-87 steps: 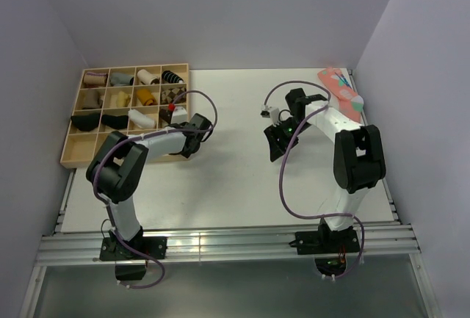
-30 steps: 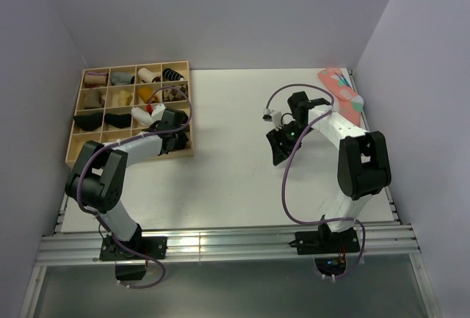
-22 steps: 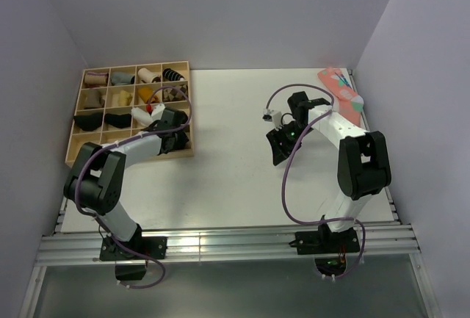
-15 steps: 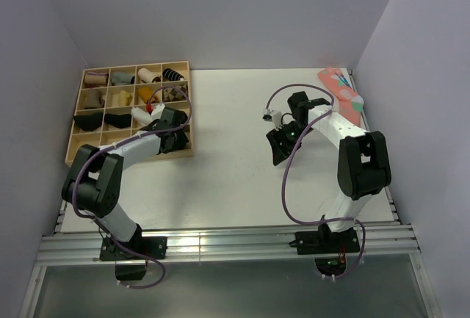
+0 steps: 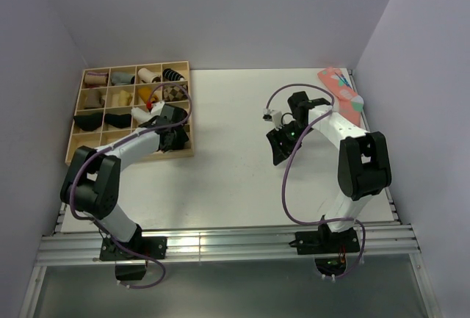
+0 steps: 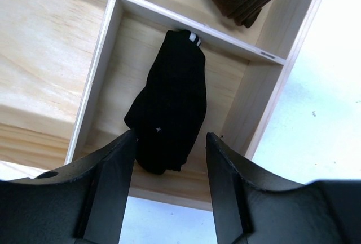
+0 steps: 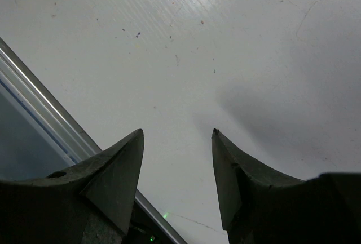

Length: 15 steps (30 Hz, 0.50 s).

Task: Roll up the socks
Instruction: Place the sock in the storage box.

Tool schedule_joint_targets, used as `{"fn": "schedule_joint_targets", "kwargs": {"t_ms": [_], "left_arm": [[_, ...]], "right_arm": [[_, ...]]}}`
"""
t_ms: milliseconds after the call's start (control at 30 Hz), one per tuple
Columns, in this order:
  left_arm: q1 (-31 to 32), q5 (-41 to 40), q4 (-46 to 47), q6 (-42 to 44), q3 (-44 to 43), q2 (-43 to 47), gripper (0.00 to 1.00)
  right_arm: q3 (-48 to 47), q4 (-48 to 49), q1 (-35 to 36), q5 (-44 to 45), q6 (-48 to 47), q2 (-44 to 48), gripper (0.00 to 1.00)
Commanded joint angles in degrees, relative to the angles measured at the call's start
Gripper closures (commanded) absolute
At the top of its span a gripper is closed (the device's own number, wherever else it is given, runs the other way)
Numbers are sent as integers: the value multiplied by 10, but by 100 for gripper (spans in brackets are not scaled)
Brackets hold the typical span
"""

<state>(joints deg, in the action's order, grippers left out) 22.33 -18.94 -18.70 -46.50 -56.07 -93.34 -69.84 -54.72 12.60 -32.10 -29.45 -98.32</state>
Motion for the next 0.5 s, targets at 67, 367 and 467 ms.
{"fn": "schedule_joint_targets", "kwargs": {"t_ms": [67,367,467], "left_arm": [[3,-17,-19,17,-34,35,42],[3,0,-43,35,-73,95,42],[26,-4,-43,46,-90,128,36]], "right_arm": [[-17,-5,-1,3,-1,30,41],[-28,15,-1,12,18,60,41],[-23,52,-1,24,36,98,40]]}}
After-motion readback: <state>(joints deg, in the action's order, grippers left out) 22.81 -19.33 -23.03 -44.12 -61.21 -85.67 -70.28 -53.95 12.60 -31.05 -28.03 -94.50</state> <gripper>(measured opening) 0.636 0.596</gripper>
